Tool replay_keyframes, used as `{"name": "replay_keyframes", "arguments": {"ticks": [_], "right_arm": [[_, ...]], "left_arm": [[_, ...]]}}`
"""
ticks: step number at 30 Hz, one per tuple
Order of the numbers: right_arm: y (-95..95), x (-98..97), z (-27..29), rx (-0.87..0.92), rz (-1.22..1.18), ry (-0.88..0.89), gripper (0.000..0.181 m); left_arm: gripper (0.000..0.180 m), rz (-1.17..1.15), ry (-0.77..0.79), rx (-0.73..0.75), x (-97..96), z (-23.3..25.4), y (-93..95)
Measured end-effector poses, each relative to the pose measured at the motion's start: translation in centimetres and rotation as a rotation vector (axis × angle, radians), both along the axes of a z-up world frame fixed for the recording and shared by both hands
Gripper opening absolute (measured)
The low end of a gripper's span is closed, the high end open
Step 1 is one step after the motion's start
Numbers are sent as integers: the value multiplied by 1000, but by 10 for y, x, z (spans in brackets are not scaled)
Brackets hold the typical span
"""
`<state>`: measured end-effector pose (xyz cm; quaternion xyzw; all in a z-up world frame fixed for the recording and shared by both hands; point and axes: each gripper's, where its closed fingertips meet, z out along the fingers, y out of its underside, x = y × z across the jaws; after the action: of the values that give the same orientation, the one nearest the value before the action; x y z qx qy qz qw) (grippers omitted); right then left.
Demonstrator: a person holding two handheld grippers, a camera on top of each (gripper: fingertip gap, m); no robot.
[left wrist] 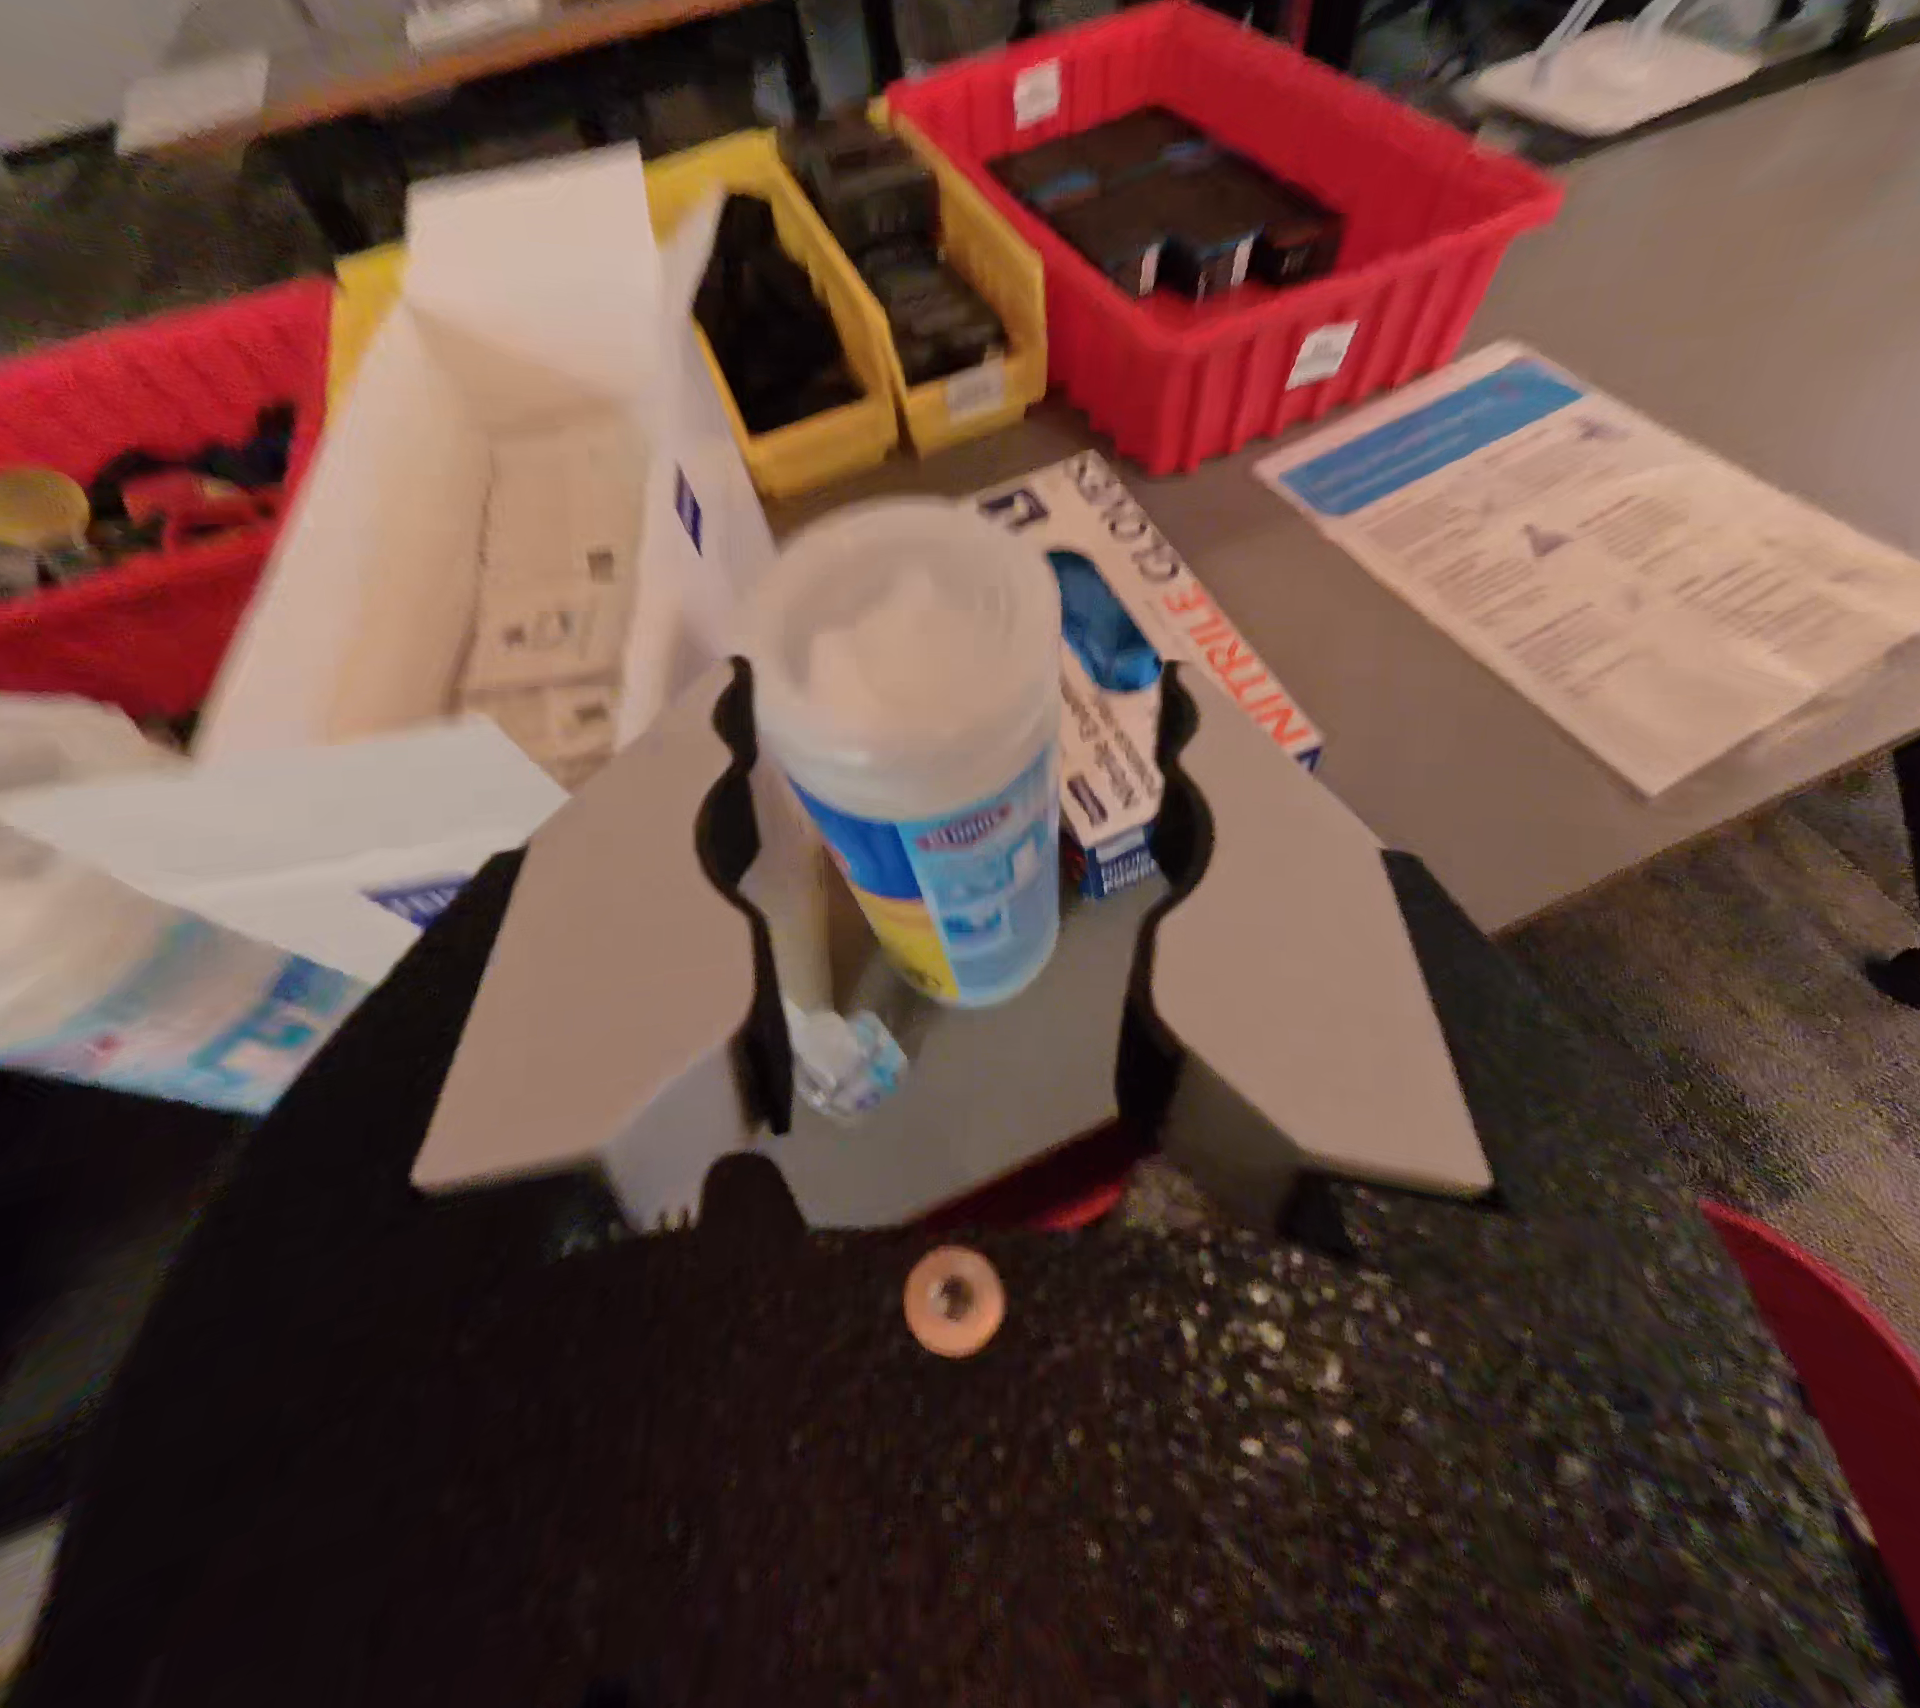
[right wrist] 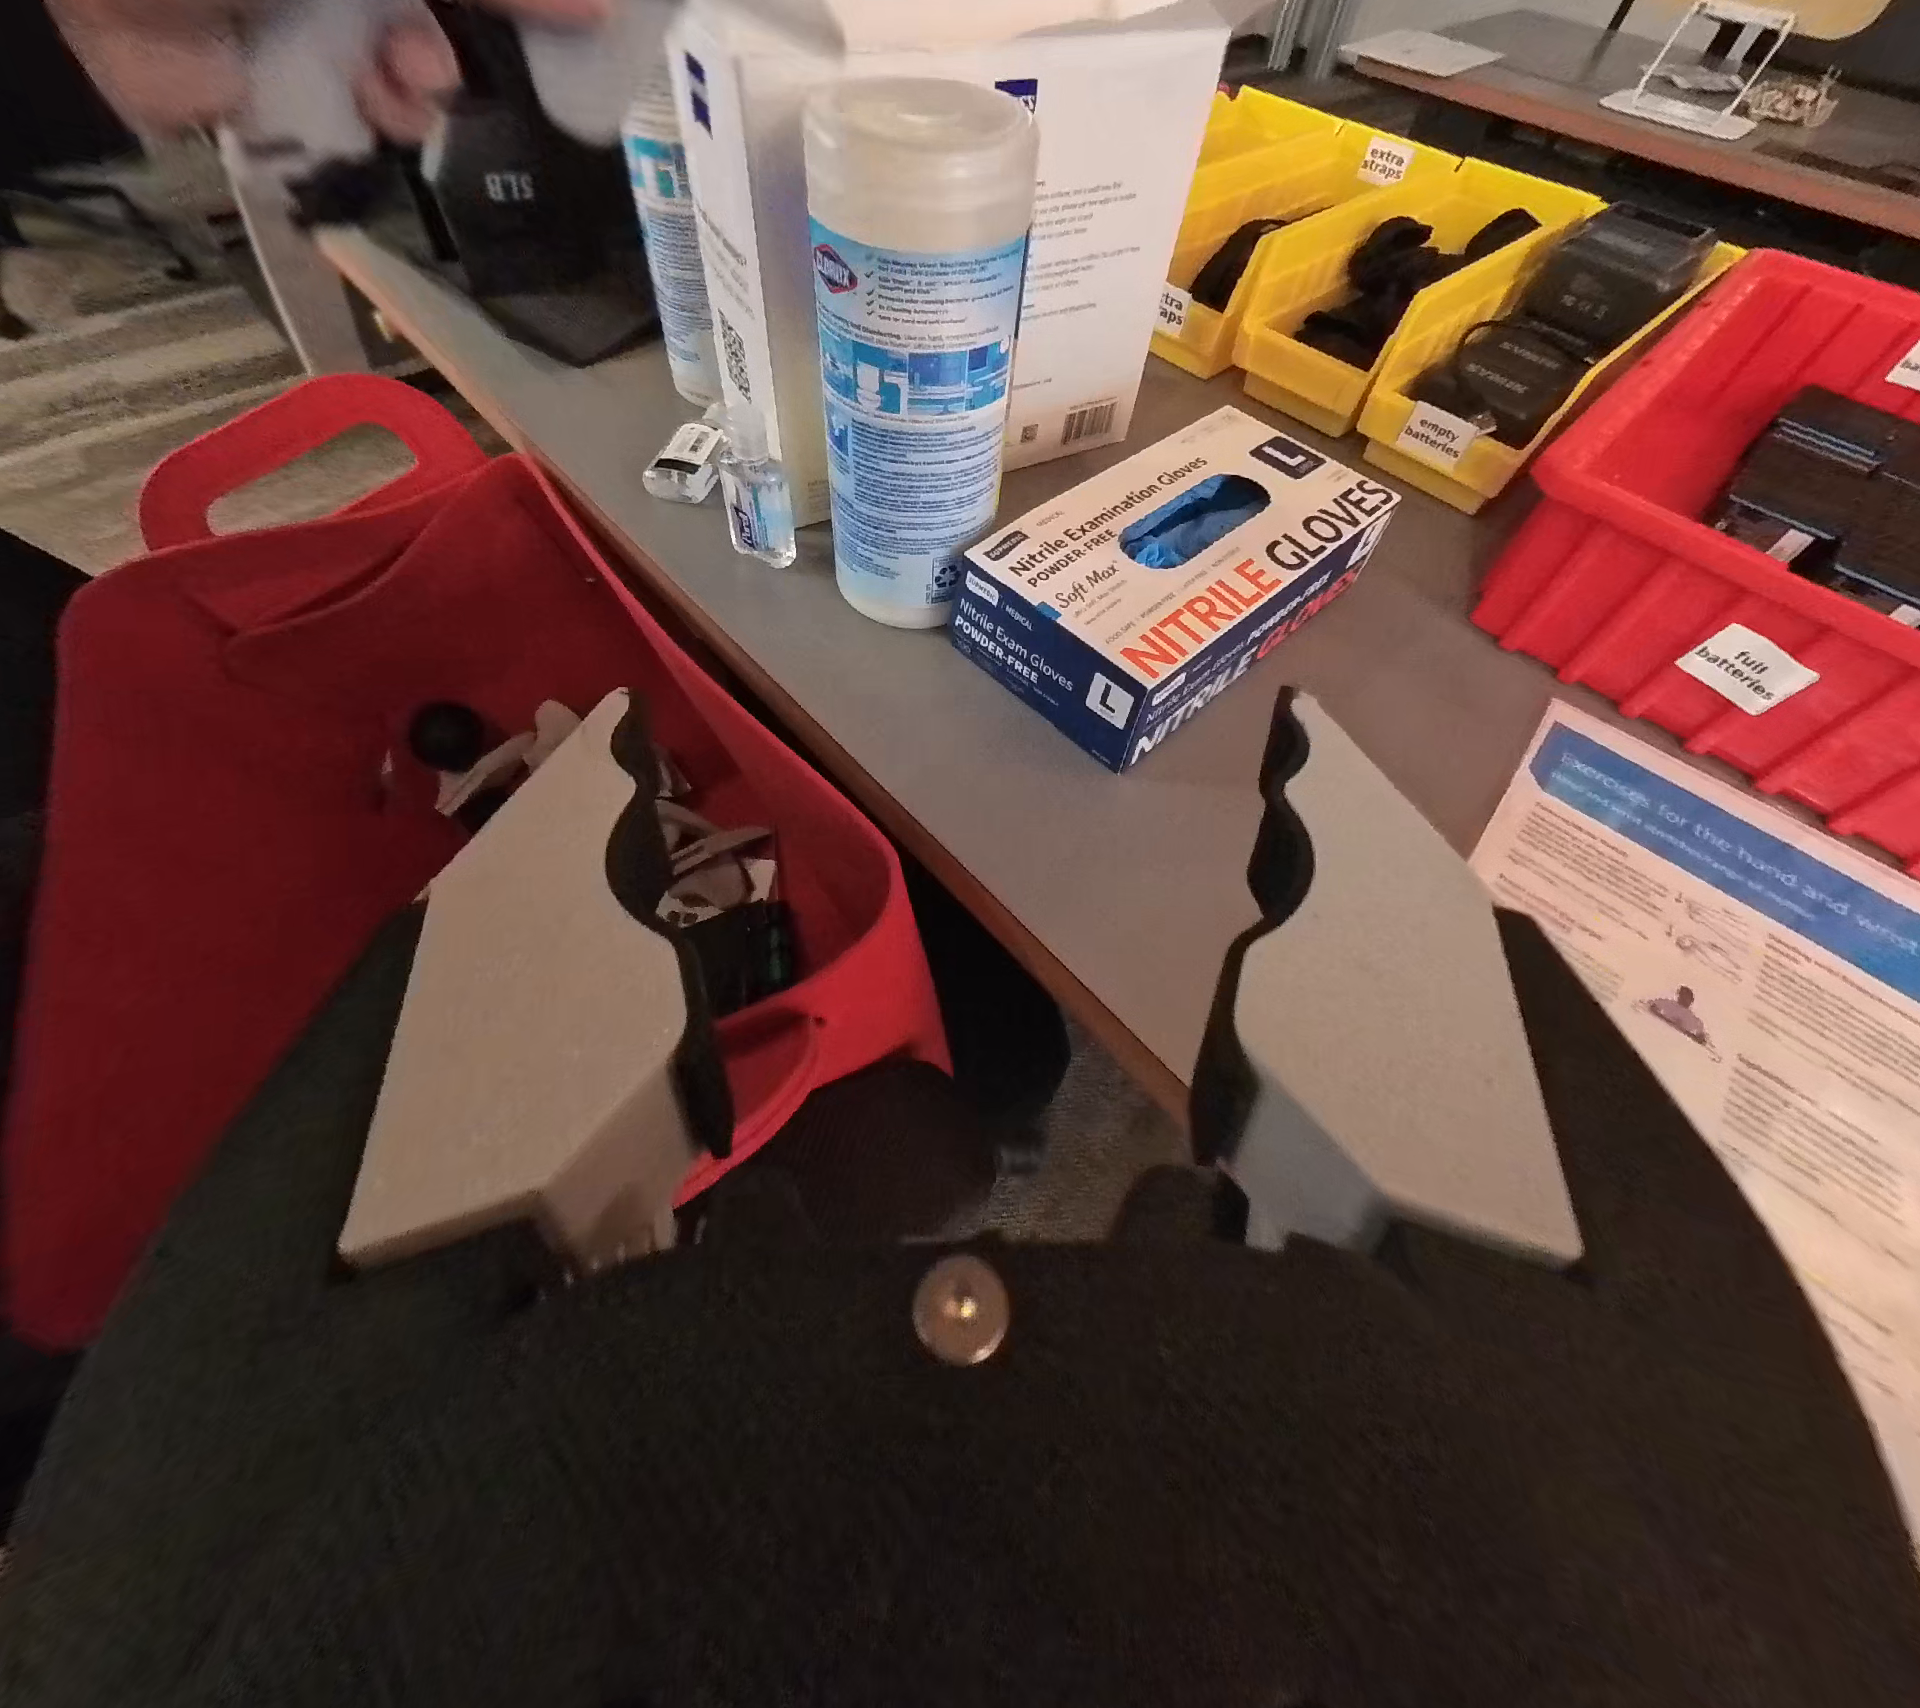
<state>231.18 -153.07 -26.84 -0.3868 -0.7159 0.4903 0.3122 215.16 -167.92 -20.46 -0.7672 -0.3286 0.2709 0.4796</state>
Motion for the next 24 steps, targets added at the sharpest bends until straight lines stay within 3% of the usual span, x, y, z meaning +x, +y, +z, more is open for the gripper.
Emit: {"name": "replay_keyframes", "arguments": {"ticks": [3, 8, 14, 20, 24], "right_arm": [[3, 0, -5, -7, -5, -19, 114], [9, 5, -13, 9, 7, -41, 114], [19, 15, -24, 56, 26, -73, 115], [28, 26, -33, 78, 37, -106, 115], [33, 30, -43, 84, 37, -133, 115]], "left_arm": [[60, -49, -25, -76, -18, 32, -12], [49, -224, -33, -561, -84, 24, -42], [52, -514, -211, -953, -133, -26, -52], [49, -673, -362, -1092, -141, -74, -56], [43, -706, -381, -1131, -144, -89, -58]]}}
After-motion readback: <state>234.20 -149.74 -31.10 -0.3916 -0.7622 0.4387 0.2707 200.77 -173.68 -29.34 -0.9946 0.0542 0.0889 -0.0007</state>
